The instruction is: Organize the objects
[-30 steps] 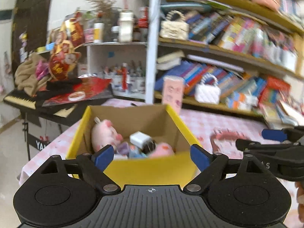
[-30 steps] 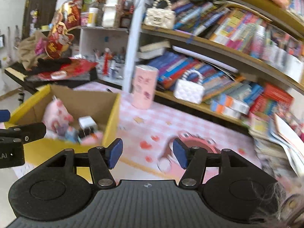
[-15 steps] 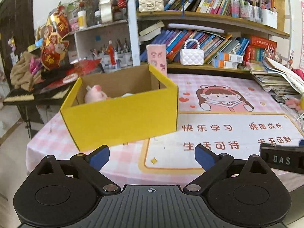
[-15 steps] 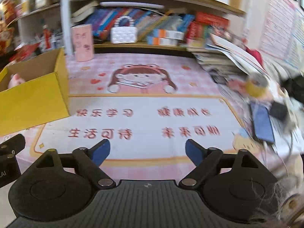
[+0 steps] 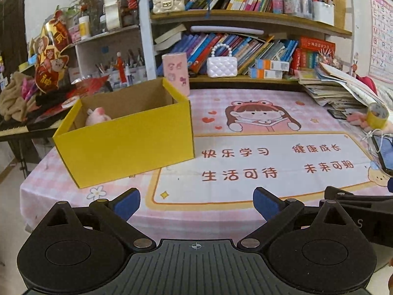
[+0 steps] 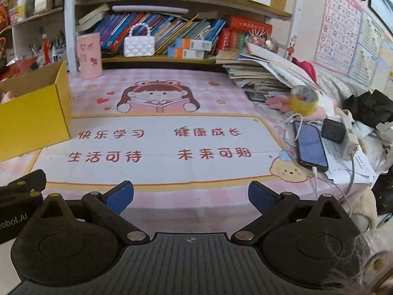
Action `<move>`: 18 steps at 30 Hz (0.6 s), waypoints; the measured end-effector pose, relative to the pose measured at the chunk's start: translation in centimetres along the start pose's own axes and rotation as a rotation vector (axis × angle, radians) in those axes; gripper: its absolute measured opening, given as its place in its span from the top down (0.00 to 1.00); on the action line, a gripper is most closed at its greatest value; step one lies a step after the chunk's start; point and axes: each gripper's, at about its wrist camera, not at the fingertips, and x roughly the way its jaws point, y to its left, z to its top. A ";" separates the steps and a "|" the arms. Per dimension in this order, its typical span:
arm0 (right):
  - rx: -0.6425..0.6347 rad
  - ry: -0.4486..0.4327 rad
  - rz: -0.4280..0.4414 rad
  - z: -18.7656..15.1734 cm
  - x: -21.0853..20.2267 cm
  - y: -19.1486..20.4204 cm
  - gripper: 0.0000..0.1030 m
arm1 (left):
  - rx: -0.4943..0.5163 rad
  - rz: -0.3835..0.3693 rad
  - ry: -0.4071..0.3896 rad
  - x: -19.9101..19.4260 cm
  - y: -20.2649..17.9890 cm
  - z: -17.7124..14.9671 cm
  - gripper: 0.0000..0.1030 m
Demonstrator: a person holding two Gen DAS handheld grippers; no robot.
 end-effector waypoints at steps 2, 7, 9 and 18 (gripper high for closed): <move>0.012 -0.007 -0.003 0.0 -0.1 -0.3 0.02 | 0.006 0.002 -0.001 -0.1 -0.2 0.0 0.02; 0.019 0.001 -0.002 0.1 0.0 -0.5 0.02 | -0.002 0.013 -0.002 -0.2 -0.3 0.3 0.00; 0.019 0.010 -0.002 0.1 0.1 -0.5 0.02 | -0.006 0.013 0.006 -0.2 -0.2 0.2 0.00; 0.014 0.011 -0.006 0.0 0.1 -0.3 0.02 | 0.017 0.047 0.035 0.0 -0.4 -0.1 0.00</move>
